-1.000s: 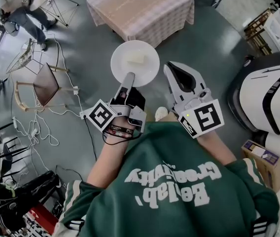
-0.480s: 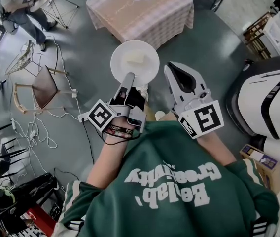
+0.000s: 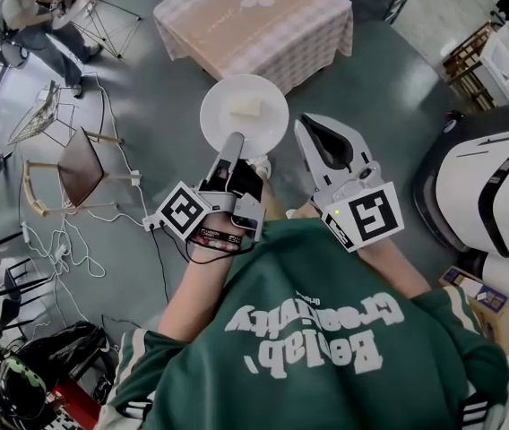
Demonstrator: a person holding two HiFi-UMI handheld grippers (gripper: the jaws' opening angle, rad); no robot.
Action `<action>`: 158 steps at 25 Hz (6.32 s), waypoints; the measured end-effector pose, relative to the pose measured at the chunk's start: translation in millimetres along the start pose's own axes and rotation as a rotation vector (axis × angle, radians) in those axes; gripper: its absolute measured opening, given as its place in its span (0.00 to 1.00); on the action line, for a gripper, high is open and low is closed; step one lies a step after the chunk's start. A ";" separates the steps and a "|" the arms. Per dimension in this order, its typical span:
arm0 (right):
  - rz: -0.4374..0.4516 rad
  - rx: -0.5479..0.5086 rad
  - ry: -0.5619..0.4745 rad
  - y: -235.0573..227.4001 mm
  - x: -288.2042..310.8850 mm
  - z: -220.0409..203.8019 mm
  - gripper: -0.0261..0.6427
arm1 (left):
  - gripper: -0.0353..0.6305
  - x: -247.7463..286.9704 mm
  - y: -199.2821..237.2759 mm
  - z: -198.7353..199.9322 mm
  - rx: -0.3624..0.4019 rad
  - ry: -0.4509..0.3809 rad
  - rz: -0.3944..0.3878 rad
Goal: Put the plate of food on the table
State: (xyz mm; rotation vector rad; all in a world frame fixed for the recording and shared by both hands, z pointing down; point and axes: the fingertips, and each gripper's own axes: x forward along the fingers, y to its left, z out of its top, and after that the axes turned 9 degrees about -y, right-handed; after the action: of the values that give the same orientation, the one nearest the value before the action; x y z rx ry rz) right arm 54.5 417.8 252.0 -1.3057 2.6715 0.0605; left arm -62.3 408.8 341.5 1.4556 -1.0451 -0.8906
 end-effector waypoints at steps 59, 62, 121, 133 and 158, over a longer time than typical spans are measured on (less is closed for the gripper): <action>-0.185 0.061 0.061 -170.4 319.7 -45.4 0.06 | 0.10 344.5 8.1 195.6 -0.047 0.144 -0.010; -0.201 0.060 0.056 -177.2 325.2 -46.0 0.06 | 0.10 354.5 6.2 200.5 -0.059 0.144 -0.019; -0.059 0.040 0.146 -298.1 466.8 -109.5 0.06 | 0.10 500.2 65.8 223.5 -0.094 0.071 0.057; 0.029 0.088 0.204 -344.4 496.6 -165.7 0.06 | 0.10 554.6 117.9 220.8 -0.082 0.027 0.111; 0.072 0.185 0.303 -440.1 546.9 -274.6 0.06 | 0.10 658.1 234.3 193.6 -0.021 0.046 0.247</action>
State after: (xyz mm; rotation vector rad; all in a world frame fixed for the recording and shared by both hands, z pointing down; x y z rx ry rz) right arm 34.6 -310.0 447.2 -1.2476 2.8847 -0.3968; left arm -55.4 -283.0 557.7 1.2908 -1.1485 -0.6861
